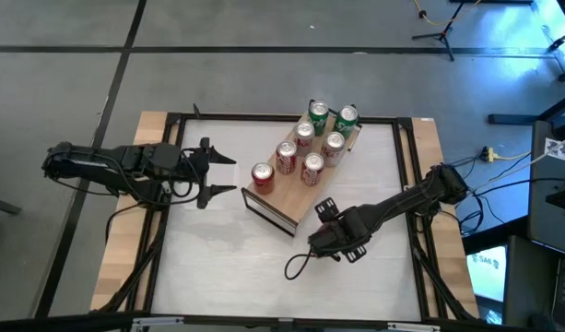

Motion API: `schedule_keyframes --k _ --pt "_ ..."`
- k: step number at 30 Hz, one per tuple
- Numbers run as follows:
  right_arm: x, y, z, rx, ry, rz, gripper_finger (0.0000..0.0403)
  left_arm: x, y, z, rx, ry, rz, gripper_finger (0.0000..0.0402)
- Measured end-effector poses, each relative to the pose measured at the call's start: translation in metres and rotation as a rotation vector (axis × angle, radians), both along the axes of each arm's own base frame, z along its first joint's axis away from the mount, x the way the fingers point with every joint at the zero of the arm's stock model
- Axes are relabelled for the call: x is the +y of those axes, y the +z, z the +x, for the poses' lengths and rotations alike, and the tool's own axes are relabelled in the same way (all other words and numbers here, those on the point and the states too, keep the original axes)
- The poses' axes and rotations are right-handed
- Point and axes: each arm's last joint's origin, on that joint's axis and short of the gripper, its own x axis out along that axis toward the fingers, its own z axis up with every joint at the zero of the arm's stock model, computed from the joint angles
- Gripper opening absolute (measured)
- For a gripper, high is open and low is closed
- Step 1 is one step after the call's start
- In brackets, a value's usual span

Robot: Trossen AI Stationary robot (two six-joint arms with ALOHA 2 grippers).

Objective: Place canned beverage on shelf
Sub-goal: Put the red-black soda can on the shelf aligned with the other red-black soda can

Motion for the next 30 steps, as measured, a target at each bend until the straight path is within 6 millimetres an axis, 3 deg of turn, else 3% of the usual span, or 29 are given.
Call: schedule_keyframes --k 11,21,30 --pt "0.0 -0.005 -0.002 0.081 0.031 -0.015 0.0308 0.0 0.0 0.0 -0.001 0.0 0.0 0.033" --pt "-0.001 -0.034 -0.004 0.238 0.031 -0.105 0.0308 0.0 0.0 0.0 0.003 0.0 0.0 0.033" --pt "-0.001 -0.037 -0.003 0.223 0.028 -0.099 0.0308 0.0 0.0 0.0 0.003 0.0 0.0 0.033"
